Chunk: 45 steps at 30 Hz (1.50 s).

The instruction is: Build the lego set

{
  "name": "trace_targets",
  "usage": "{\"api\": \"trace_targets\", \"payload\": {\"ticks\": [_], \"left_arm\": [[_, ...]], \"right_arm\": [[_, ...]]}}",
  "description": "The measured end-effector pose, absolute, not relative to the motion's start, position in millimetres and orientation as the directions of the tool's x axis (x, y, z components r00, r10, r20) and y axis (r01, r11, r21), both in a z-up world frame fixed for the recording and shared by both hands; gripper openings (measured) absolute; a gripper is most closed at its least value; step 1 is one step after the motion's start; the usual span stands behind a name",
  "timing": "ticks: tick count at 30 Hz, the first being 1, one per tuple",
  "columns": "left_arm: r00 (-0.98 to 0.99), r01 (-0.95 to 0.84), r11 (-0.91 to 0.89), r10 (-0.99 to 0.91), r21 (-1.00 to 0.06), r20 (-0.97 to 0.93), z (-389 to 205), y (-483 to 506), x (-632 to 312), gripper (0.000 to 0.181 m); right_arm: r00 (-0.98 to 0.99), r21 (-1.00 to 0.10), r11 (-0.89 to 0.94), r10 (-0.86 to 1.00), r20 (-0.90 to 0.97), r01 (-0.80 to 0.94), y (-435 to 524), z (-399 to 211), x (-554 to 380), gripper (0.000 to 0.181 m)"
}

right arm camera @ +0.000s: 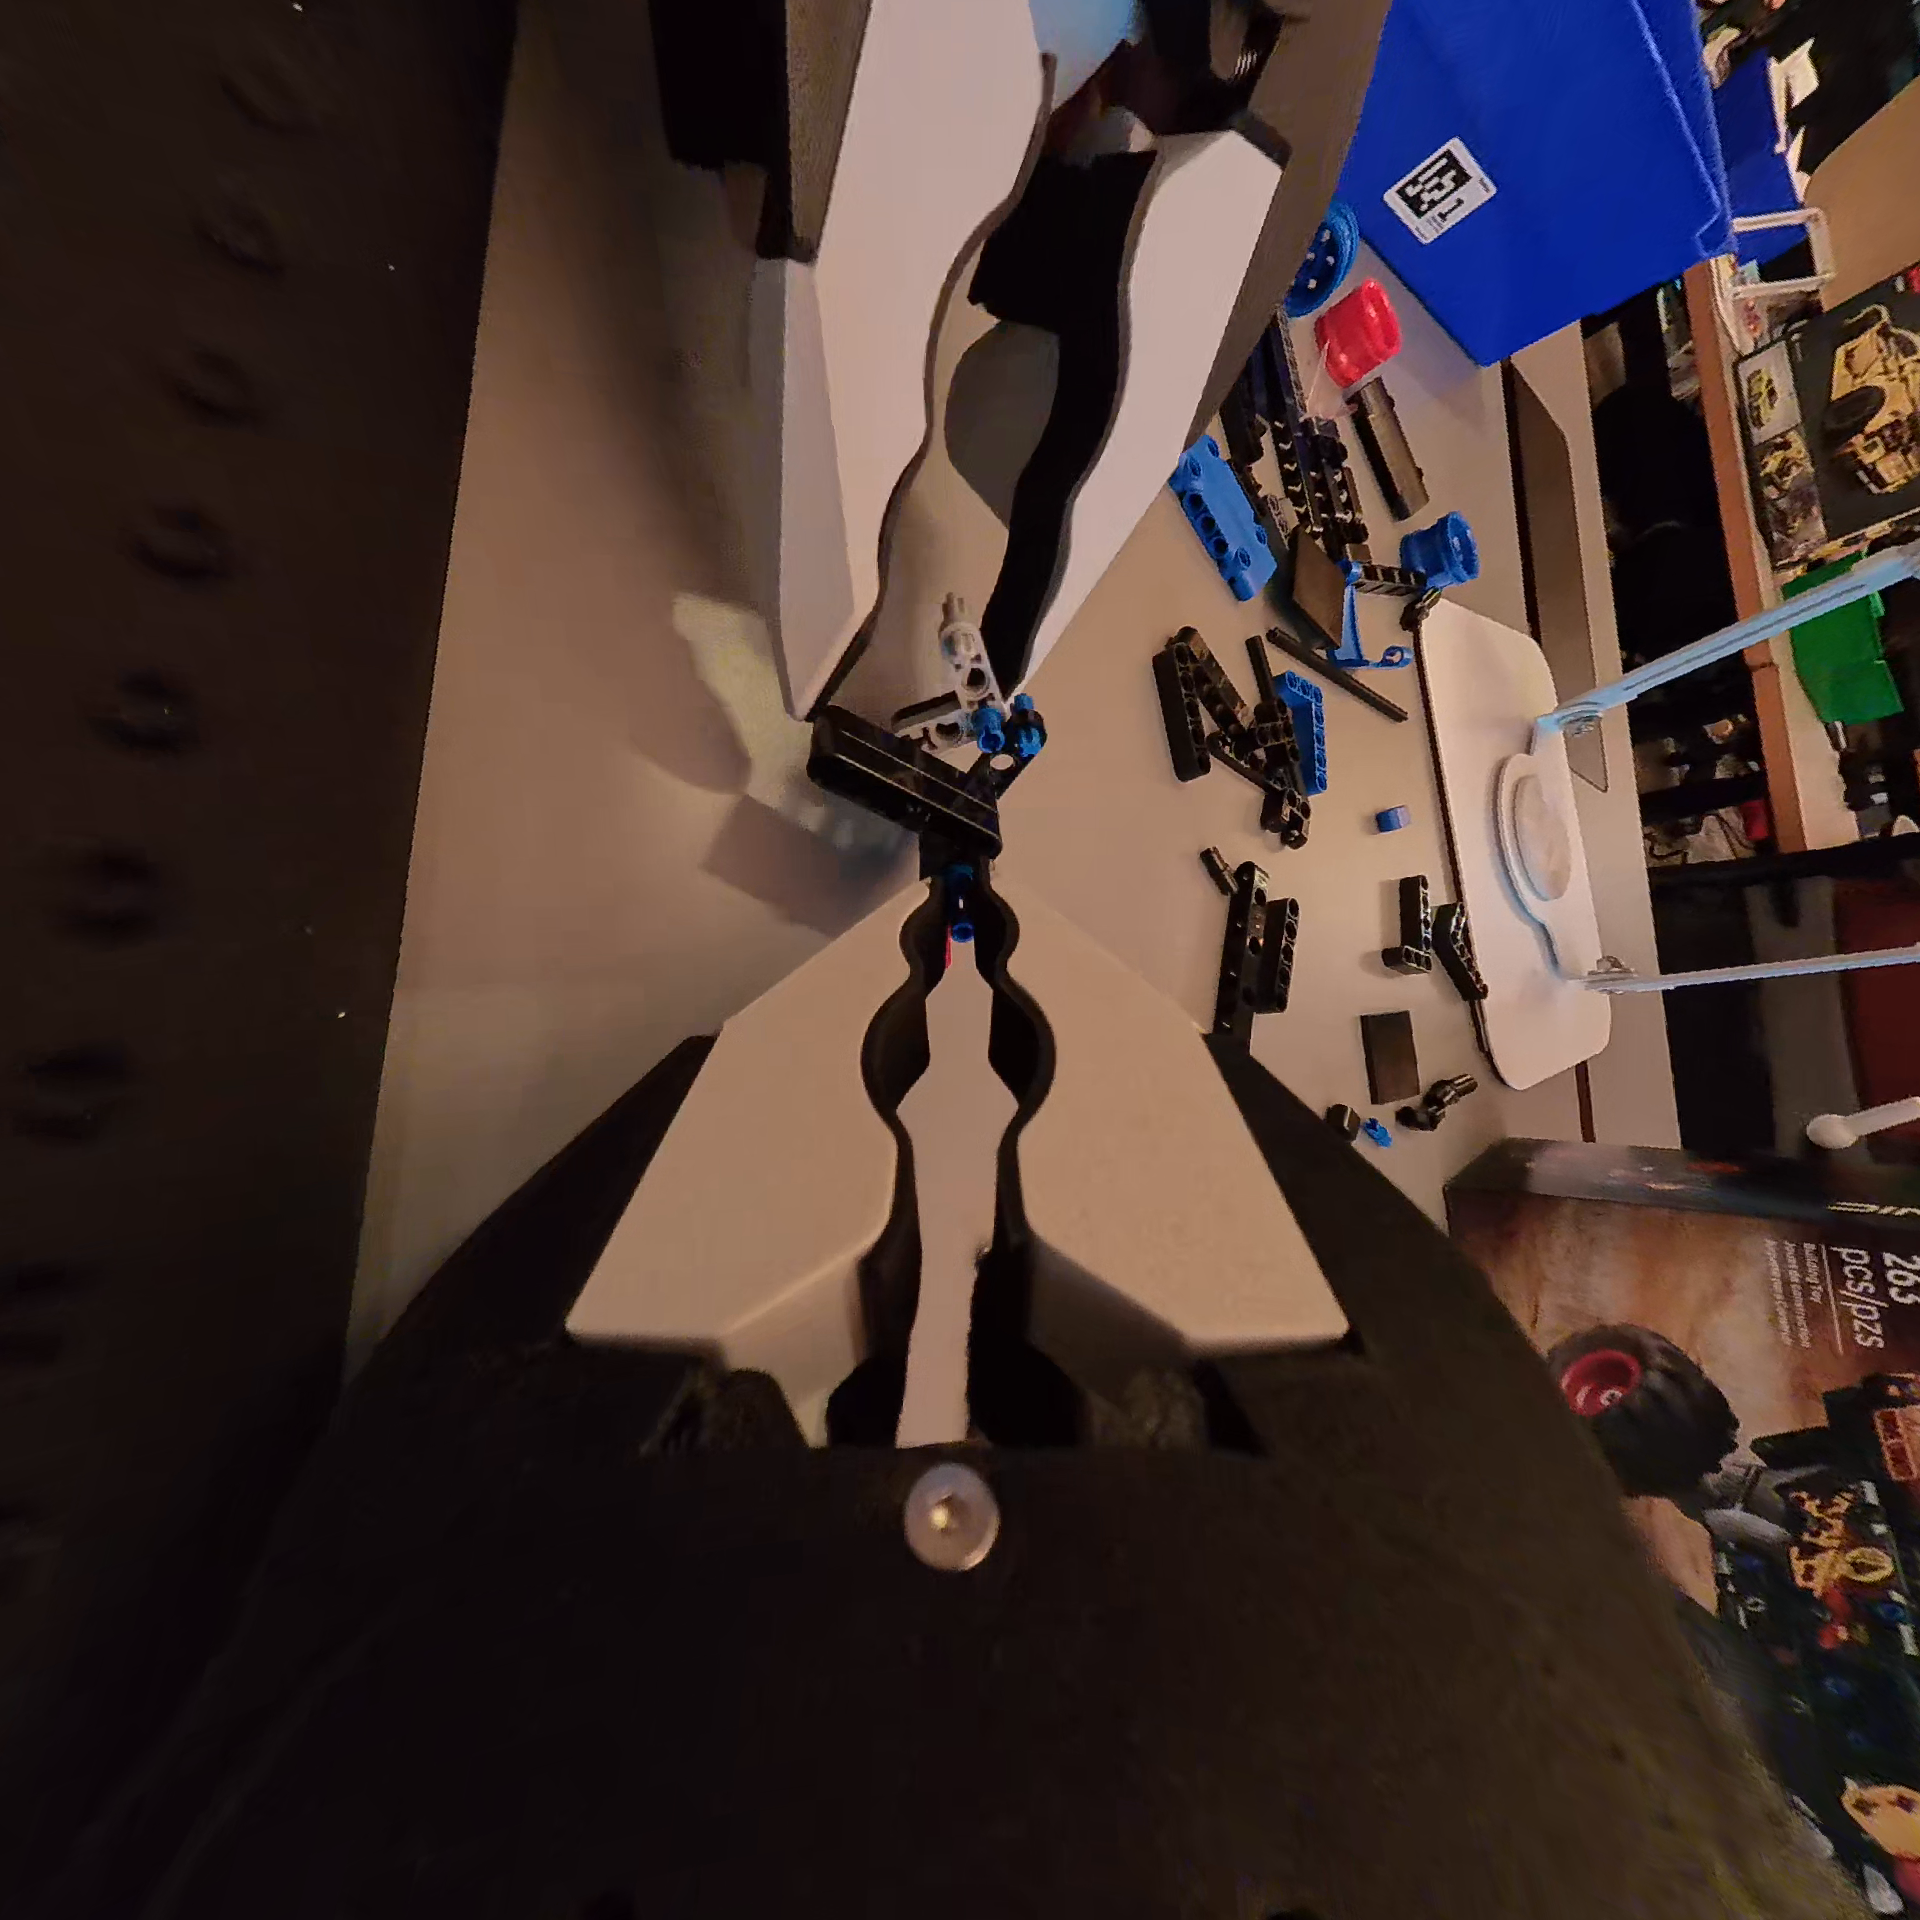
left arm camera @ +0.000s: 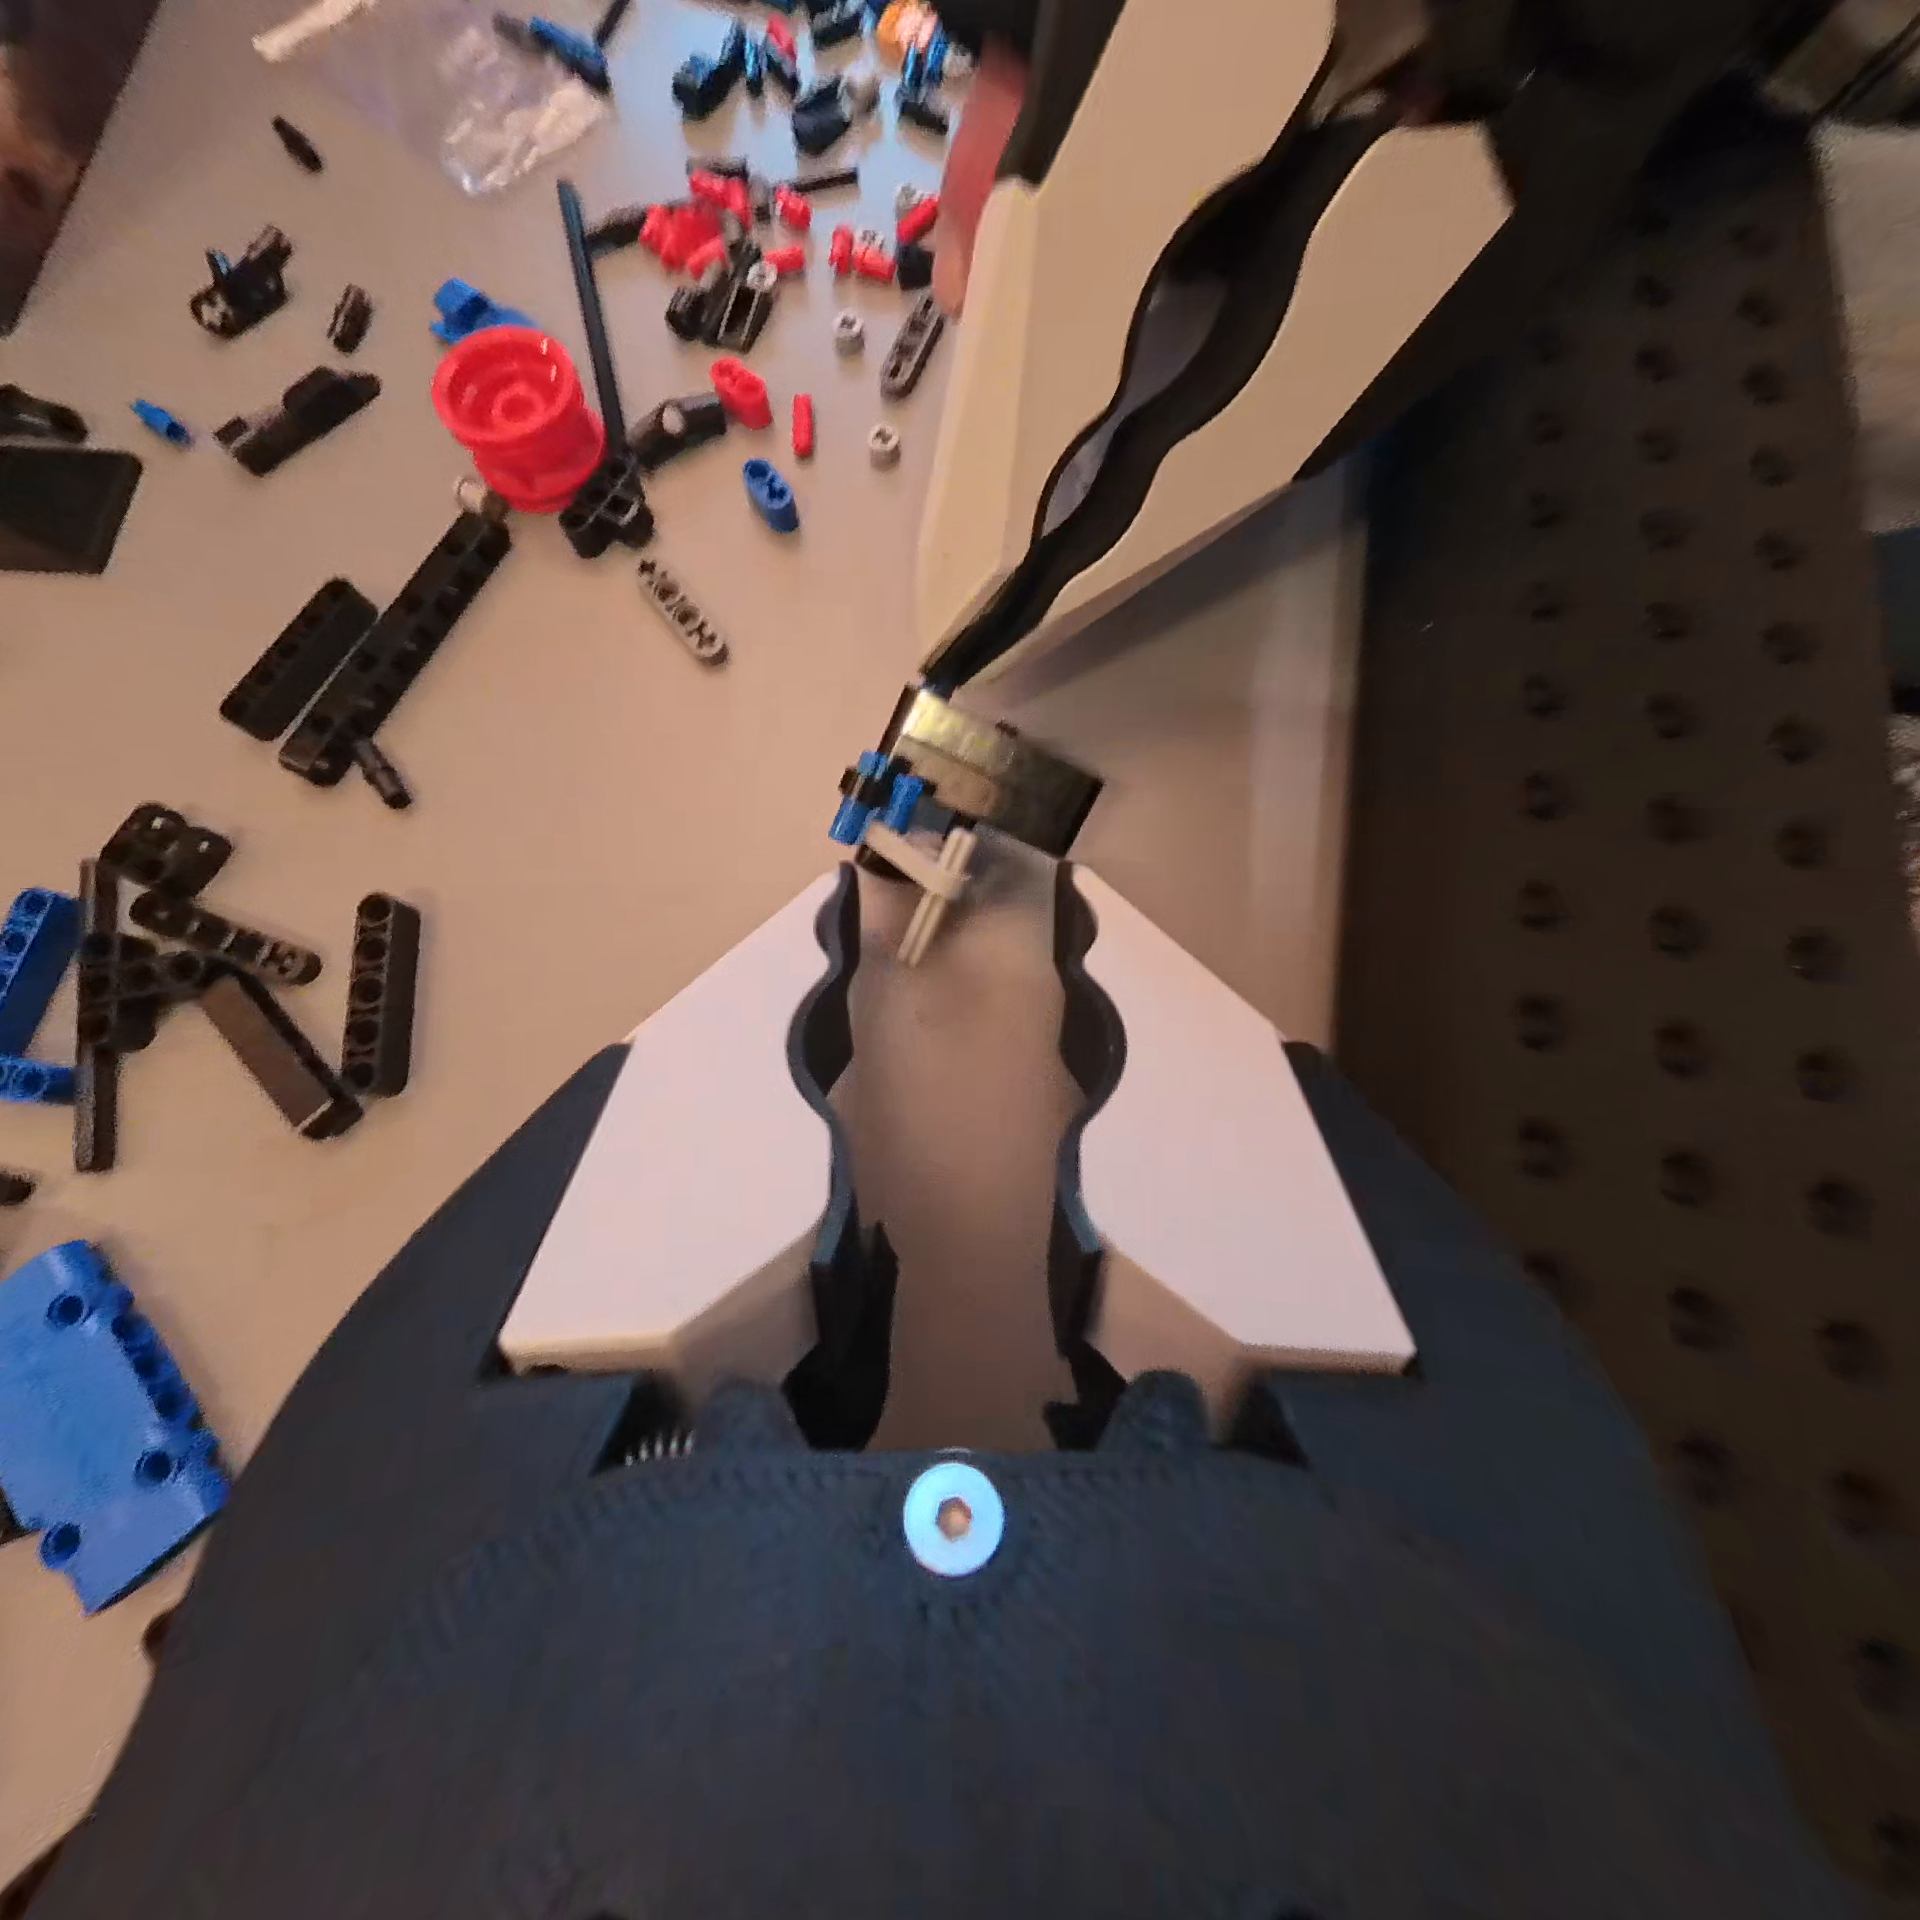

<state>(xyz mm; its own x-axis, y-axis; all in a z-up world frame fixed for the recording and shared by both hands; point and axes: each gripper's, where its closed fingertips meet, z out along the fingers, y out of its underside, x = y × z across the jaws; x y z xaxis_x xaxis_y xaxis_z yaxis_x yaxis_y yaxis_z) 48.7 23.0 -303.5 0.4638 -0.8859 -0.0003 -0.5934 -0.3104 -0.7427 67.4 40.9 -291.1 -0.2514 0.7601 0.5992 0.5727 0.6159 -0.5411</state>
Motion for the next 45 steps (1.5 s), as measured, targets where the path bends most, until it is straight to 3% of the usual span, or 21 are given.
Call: {"api": "trace_targets", "payload": {"ticks": [6,14,27,31,36,40,45], "left_arm": [[0.432,-0.518,-0.339,-0.896,-0.786,0.102,-294.9,20.7,53.2,0.022],[0.384,-0.386,-0.396,-0.89,-0.833,0.245,-279.7,20.7,52.2,0.023],[0.409,-0.342,-0.474,-0.852,-0.811,0.326,-281.1,24.8,48.1,0.01],[0.423,-0.402,-0.463,-0.859,-0.79,0.288,-290.3,23.2,49.3,0.001],[0.426,-0.442,-0.438,-0.871,-0.783,0.246,-294.6,21.9,50.9,0.001],[0.426,-0.456,-0.409,-0.88,-0.79,0.21,-294.0,21.6,51.7,0.001],[0.425,-0.476,-0.372,-0.891,-0.797,0.162,-291.4,22.3,54.5,0.001]], "right_arm": [[-0.242,-0.543,0.618,0.756,0.608,0.568,43.7,-288.6,68.7,0.002],[-0.236,-0.574,0.637,0.749,0.619,0.515,41.3,-279.8,68.3,0.002],[-0.257,-0.566,0.649,0.742,0.619,0.508,37.9,-283.4,68.2,0.003],[-0.281,-0.581,0.627,0.767,0.577,0.519,35.8,-289.3,69.7,0.001],[-0.278,-0.685,0.506,0.862,0.425,0.524,32.8,-286.0,72.6,0.012],[-0.256,-0.752,0.378,0.925,0.281,0.541,37.1,-281.5,76.1,0.031],[-0.269,-0.796,0.318,0.942,0.203,0.515,26.1,-270.2,61.9,0.03]]}}
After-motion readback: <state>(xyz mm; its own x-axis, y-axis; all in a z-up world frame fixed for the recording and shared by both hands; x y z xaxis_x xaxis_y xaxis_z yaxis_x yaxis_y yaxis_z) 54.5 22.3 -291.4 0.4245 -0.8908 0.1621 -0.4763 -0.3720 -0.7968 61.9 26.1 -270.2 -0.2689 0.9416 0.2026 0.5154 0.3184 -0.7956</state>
